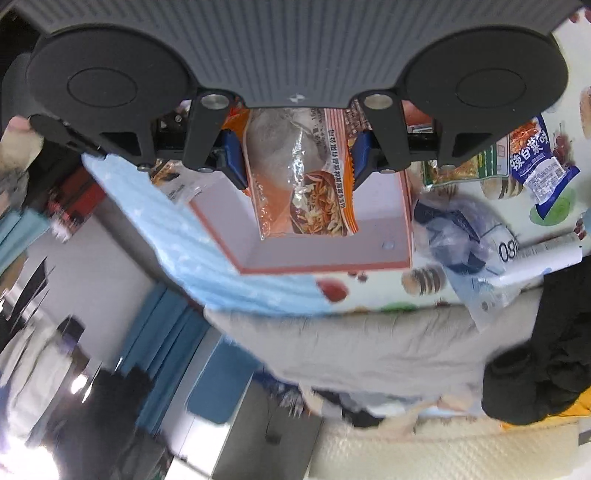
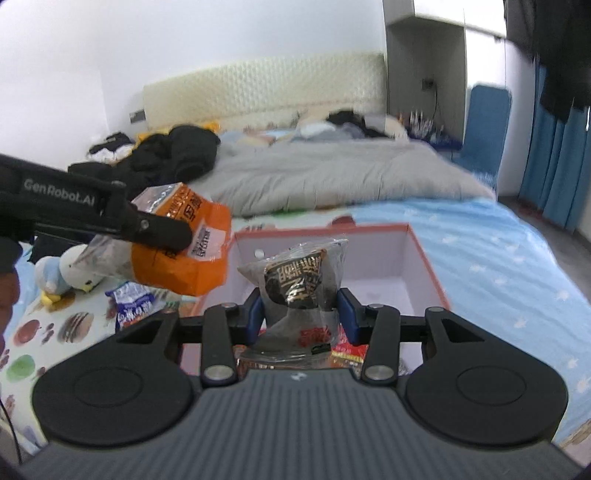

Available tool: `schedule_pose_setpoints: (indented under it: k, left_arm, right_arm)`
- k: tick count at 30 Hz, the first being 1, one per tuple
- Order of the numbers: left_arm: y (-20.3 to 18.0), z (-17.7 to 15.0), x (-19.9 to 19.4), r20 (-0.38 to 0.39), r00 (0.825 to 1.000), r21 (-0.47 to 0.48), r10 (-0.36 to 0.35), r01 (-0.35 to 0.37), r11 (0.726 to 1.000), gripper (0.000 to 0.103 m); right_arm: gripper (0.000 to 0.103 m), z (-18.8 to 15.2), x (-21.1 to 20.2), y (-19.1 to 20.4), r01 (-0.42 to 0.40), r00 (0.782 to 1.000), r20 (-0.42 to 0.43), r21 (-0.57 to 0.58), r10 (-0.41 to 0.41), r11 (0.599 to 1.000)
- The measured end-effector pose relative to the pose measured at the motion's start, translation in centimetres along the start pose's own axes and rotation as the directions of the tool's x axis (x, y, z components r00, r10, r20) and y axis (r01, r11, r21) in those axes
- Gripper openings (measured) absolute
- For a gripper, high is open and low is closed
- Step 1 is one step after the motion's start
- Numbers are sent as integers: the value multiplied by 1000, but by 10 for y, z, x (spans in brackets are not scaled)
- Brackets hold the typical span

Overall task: Organize snacks
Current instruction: 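Carry both packets over the pink box with both grippers, then open both grippers to drop the packets into the pink box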

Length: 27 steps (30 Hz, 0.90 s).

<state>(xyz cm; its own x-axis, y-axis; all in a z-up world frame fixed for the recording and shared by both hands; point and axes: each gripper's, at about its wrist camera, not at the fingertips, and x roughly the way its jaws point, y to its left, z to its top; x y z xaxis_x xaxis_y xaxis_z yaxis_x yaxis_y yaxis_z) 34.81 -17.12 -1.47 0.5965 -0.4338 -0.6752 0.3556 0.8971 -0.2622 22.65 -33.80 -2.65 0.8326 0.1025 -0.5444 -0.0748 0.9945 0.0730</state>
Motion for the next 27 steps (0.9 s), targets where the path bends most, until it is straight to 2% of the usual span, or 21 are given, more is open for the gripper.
schedule_pose_setpoints:
  k: [2, 4, 7, 9, 12, 16, 17, 18, 19, 21, 24, 27]
  left_arm:
    - [3, 0, 20, -52, 998, 8, 30, -29, 1000, 62]
    - [9, -5, 40, -129, 991, 18, 28, -25, 1000, 62]
    - [20, -11, 59, -185, 981, 1, 56, -57, 998, 62]
    - [28, -15, 66, -219, 975, -31, 32, -40, 999, 62]
    - [34, -18, 68, -218, 975, -44, 44, -54, 998, 62]
    - [40, -21, 68, -219, 975, -57, 33, -46, 997, 64]
    - [40, -21, 68, -221, 975, -62, 27, -42, 997, 69]
    - [42, -22, 69, -224, 974, -69, 19, -36, 997, 80]
    - [42, -22, 68, -224, 974, -76, 15, -33, 997, 83]
    - [46, -25, 65, -209, 977, -100, 29, -51, 994, 83]
    - [45, -28, 59, -201, 979, -109, 9, -32, 994, 83]
    - [38, -32, 47, -155, 987, -56, 50, -60, 997, 83]
  right_arm:
    - [46, -2, 14, -5, -1, 999, -33, 5, 1, 1000]
    - [46, -5, 32, -15, -23, 995, -97, 38, 26, 999]
    - [46, -12, 51, -20, -19, 985, -170, 41, 26, 999]
    - [46, -16, 60, -19, -19, 978, -209, 20, 23, 1000]
    - [46, -21, 66, -19, -8, 971, -239, 5, 9, 1000]
    - [47, -23, 65, -15, -13, 971, -237, -5, 11, 1000]
    - [48, -23, 66, -15, -11, 971, -237, -8, 9, 1000]
    - [50, -24, 66, -15, -10, 971, -239, -8, 7, 1000]
    - [52, -23, 67, -15, -11, 971, -238, -2, 10, 1000]
    - [63, -22, 69, -19, 4, 972, -234, 11, -1, 1000]
    - [66, -22, 64, -19, 10, 976, -218, 23, -5, 1000]
    - [66, -23, 56, -20, 15, 981, -193, 44, -6, 999]
